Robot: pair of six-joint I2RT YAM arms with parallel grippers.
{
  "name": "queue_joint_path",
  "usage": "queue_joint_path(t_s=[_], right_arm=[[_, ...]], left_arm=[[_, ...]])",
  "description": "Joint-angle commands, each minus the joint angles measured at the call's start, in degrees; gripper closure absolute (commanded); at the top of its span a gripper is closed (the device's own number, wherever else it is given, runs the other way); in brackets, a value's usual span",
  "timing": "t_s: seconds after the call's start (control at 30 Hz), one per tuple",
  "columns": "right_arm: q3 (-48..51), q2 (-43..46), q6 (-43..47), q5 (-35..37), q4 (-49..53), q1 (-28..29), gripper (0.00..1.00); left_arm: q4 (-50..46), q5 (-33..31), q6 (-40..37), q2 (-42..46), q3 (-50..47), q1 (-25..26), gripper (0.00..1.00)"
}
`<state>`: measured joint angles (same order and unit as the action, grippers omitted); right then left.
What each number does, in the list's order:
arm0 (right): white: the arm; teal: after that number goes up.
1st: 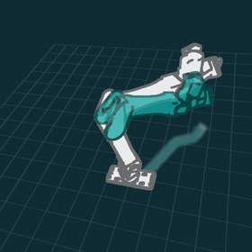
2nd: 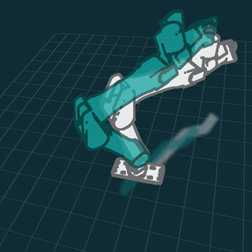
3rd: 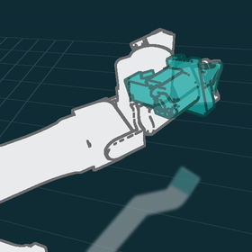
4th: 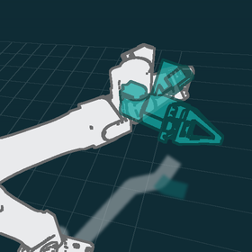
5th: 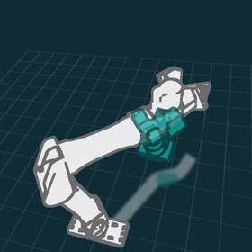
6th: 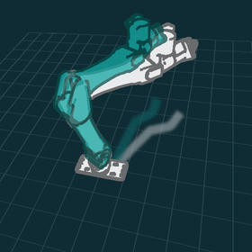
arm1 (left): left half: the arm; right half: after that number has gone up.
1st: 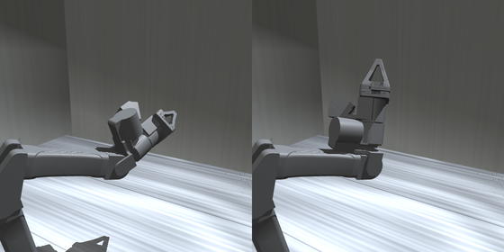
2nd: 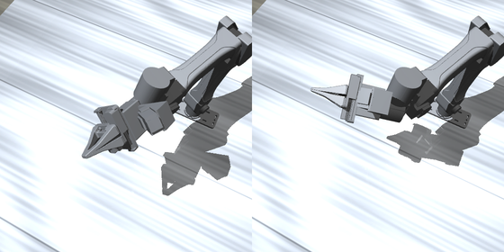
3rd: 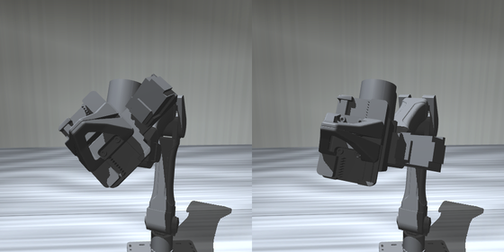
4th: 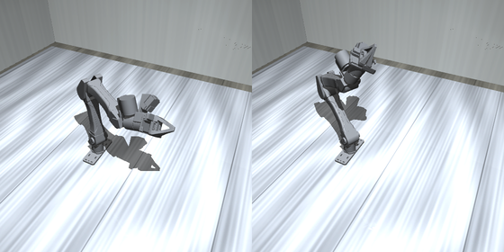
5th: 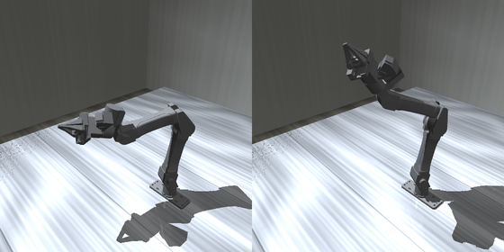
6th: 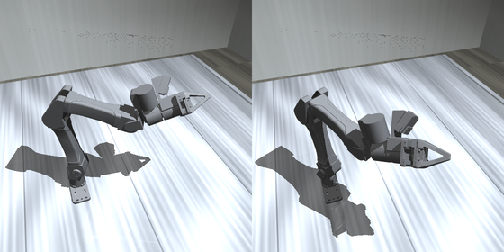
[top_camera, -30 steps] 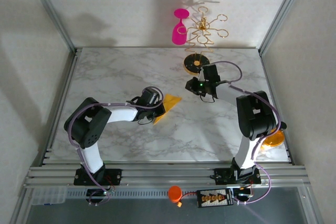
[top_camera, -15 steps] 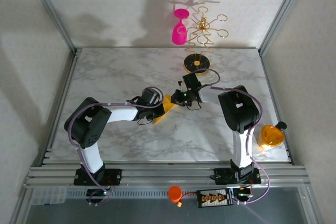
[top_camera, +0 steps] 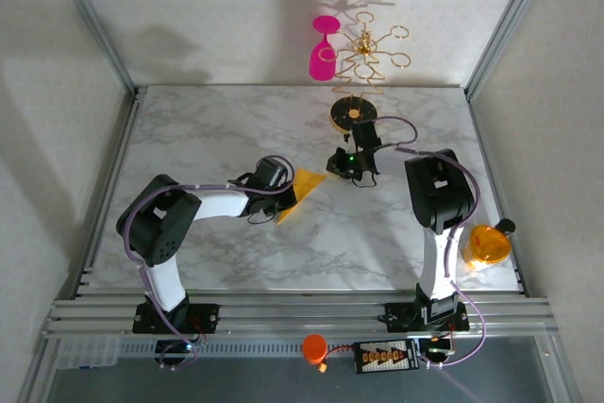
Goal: Fold a paper plane with a square sheet of paper (pick it up from the middle)
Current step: Fold the wing for the fifth time at the center of the table, then turn over a paper plane at the center of the table.
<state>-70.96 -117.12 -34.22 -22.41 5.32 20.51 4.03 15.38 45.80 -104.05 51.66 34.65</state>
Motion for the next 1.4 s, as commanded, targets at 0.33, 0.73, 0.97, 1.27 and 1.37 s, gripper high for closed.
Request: queue_joint_path(t_s=[0.33,0.73,0.97,1.27,1.37], right_arm=[[1.4,13.7,-0.7,18.1,10.3,4.4,0.62],[-9.9,6.0,-12.5,31.3,24.3,18.9,0.35],[-23.0,-3.3,-21.7,38.8,36.4,25.9,0.35],[-33.8,-11.6,-30.9,42.9,47.9,29.8,0.4],[-36.8,-13.9,-32.0,42.9,50.3,29.8,0.44]], left_arm=[[-1.6,3.2,2.8,12.5,1.0,-3.8,0.76],[-6.5,-6.7,-4.6,29.8,-12.3,-18.6,0.29],[-5.3,-7.6,-8.3,35.3,-18.7,-24.4,0.09],[-5.7,-5.2,-11.1,35.4,-19.3,-28.0,0.01],[-5.2,-4.7,-10.9,35.4,-19.4,-28.1,0.01]])
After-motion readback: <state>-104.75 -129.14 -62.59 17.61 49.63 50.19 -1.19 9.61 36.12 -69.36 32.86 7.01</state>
